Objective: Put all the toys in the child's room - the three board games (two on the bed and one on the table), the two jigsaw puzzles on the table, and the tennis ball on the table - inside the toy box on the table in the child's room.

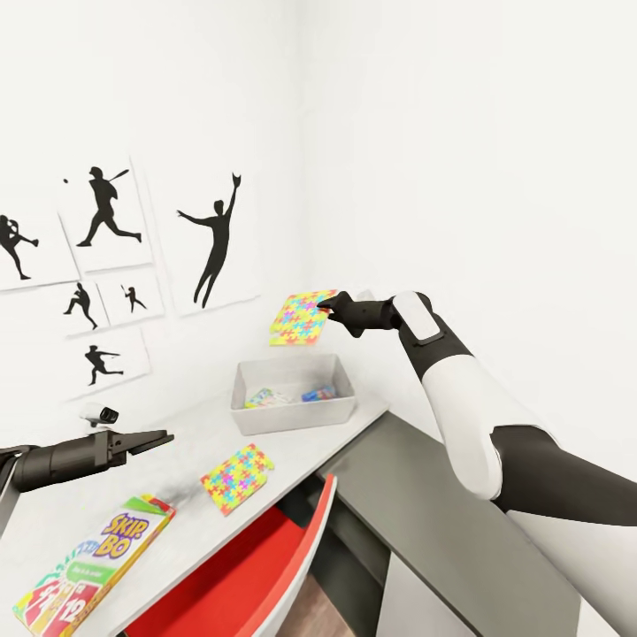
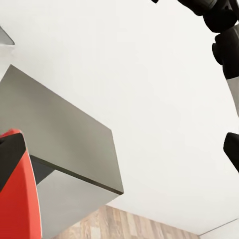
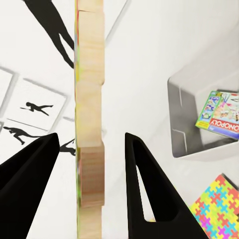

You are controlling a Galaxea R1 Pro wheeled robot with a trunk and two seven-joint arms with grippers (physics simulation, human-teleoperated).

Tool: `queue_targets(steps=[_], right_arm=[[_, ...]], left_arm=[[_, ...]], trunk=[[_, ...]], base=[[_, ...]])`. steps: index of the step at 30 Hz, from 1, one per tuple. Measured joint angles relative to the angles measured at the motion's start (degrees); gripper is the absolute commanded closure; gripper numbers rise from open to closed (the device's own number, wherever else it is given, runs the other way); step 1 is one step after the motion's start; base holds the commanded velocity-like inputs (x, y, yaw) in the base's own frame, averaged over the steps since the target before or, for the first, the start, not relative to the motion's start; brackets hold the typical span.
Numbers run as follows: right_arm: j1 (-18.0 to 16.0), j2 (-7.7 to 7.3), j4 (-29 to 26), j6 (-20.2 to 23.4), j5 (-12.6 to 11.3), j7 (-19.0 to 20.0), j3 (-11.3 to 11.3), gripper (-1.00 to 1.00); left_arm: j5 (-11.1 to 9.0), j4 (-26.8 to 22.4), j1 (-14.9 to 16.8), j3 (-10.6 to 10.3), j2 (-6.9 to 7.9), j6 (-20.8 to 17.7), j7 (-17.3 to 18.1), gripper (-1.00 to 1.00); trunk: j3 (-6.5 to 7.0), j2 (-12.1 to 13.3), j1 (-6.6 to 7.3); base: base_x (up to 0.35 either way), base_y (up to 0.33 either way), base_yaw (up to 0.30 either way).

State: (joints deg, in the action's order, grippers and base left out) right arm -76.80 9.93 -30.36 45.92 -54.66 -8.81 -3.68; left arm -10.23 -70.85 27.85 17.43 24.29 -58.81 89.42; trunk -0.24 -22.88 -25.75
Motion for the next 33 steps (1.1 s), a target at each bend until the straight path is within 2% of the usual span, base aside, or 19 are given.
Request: queue_targets(steps=[16, 33], right_arm=[[0.0, 0.0, 0.0, 0.0, 0.0, 0.0, 0.0, 1.0], [0.0, 0.0, 0.0, 0.0, 0.0, 0.1, 0.0, 1.0]], left_arm=[[0.0, 0.1, 0.0, 0.1, -0.02, 0.0, 0.0, -1.0], [0.0, 0.4, 0.0, 0.1, -0.05, 0.0, 0.0, -1.0]], trunk=[[0.0, 0.0, 0.0], [0.0, 0.0, -0.01]], base=[[0.125, 0.061, 0.0], [0.038, 0.031, 0.0]])
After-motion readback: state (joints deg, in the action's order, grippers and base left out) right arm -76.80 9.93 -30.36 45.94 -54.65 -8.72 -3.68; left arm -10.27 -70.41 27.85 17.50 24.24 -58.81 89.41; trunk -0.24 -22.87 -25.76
